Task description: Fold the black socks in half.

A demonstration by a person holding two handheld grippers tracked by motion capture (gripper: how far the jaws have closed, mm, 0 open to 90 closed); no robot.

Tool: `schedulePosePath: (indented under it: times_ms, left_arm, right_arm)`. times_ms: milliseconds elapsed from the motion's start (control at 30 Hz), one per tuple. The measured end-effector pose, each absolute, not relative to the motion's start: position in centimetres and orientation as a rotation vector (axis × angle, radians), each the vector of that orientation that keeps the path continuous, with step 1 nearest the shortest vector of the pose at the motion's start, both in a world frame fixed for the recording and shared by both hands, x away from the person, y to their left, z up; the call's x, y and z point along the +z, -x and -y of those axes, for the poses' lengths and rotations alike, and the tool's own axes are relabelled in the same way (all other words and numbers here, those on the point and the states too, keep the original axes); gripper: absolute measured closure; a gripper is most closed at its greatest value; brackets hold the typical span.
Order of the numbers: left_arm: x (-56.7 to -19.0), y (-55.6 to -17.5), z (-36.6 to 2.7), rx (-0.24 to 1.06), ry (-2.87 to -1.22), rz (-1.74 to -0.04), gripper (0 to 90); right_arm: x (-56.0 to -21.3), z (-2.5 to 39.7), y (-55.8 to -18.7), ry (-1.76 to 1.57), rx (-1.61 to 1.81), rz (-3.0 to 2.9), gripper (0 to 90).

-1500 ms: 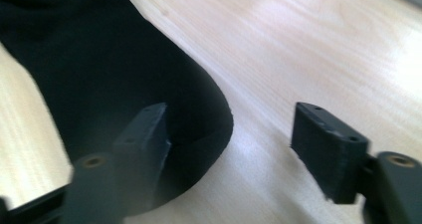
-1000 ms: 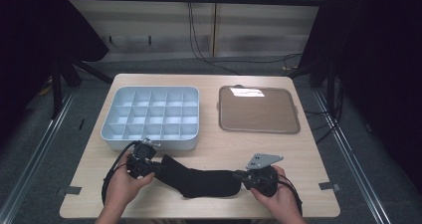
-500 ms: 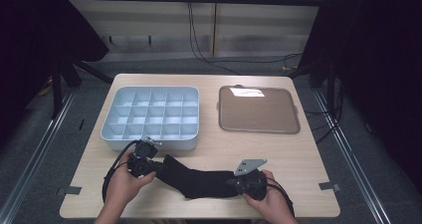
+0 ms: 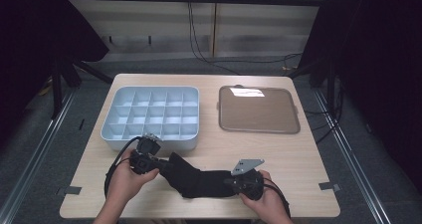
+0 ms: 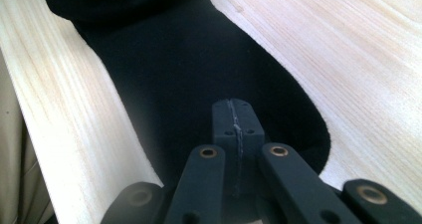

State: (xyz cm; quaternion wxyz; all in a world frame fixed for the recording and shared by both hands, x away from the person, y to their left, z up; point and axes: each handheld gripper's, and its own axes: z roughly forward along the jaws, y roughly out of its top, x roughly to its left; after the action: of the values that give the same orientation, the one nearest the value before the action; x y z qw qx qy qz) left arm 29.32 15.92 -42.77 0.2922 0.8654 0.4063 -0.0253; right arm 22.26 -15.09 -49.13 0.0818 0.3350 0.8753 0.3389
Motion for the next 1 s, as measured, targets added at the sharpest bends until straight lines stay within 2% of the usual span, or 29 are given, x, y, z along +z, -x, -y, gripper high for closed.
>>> schedulePosePath:
  times_ms: [567, 1000]
  left_arm:
    - [-40.5, -29.5, -14.3, -0.067, -2.337, -1.022, 76.4]
    - [-43.4, -30.5, -17.0, -0.053, -2.352, -1.171, 77.1]
  right_arm:
    - [-49.0, 13.9, -22.5, -1.004, 0.988, -2.607, 90.0]
    - [-49.0, 15.9, -22.6, -1.044, 0.989, -2.599, 90.0]
